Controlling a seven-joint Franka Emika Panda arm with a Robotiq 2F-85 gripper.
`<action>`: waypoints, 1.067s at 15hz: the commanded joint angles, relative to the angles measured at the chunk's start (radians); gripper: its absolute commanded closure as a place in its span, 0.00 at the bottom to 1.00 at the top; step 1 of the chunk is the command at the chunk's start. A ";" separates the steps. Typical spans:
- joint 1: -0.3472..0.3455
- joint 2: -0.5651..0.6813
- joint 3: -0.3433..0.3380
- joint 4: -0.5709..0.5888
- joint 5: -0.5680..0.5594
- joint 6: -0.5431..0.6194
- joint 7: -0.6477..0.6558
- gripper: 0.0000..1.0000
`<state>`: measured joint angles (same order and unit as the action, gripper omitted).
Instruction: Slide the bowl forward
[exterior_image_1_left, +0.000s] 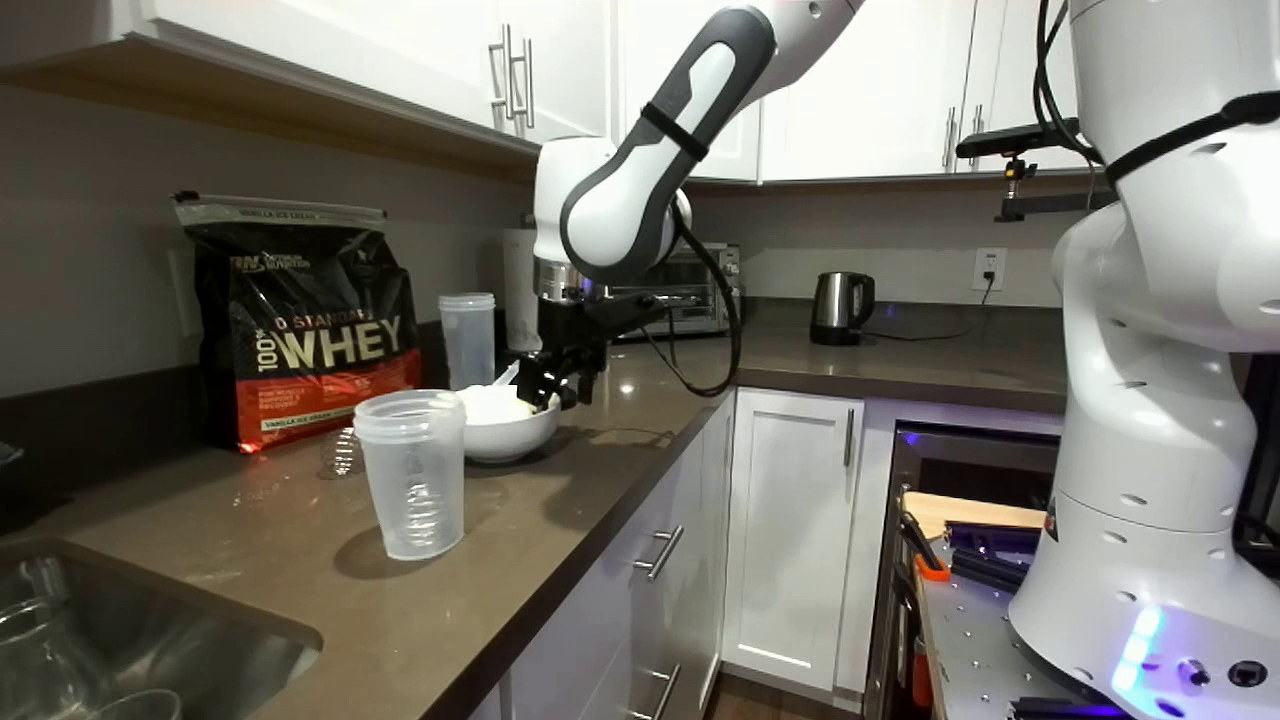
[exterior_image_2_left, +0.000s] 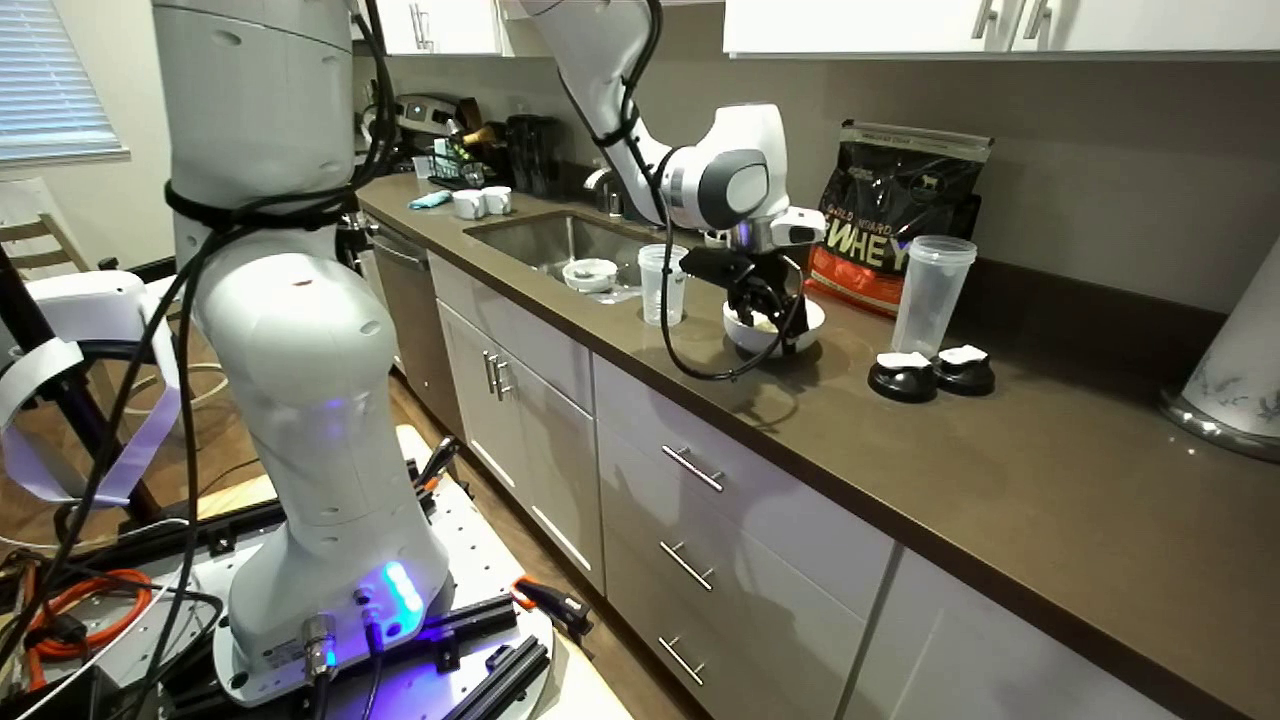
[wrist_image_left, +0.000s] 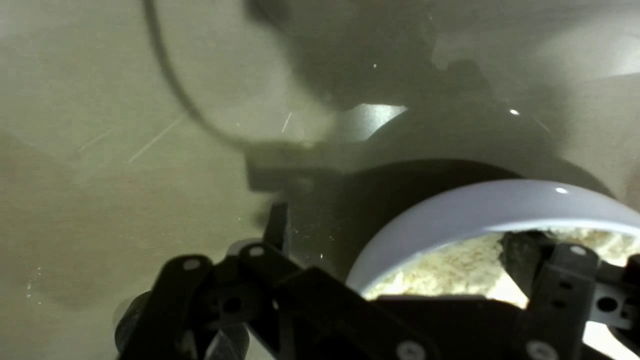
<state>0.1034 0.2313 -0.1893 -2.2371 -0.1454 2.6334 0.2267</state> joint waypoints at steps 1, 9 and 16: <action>-0.025 -0.047 0.016 -0.050 -0.039 -0.026 0.037 0.00; -0.039 -0.071 0.019 -0.091 -0.037 -0.035 0.042 0.00; -0.047 -0.090 0.021 -0.116 -0.041 -0.041 0.062 0.00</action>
<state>0.0802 0.1776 -0.1876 -2.3173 -0.1463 2.6206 0.2486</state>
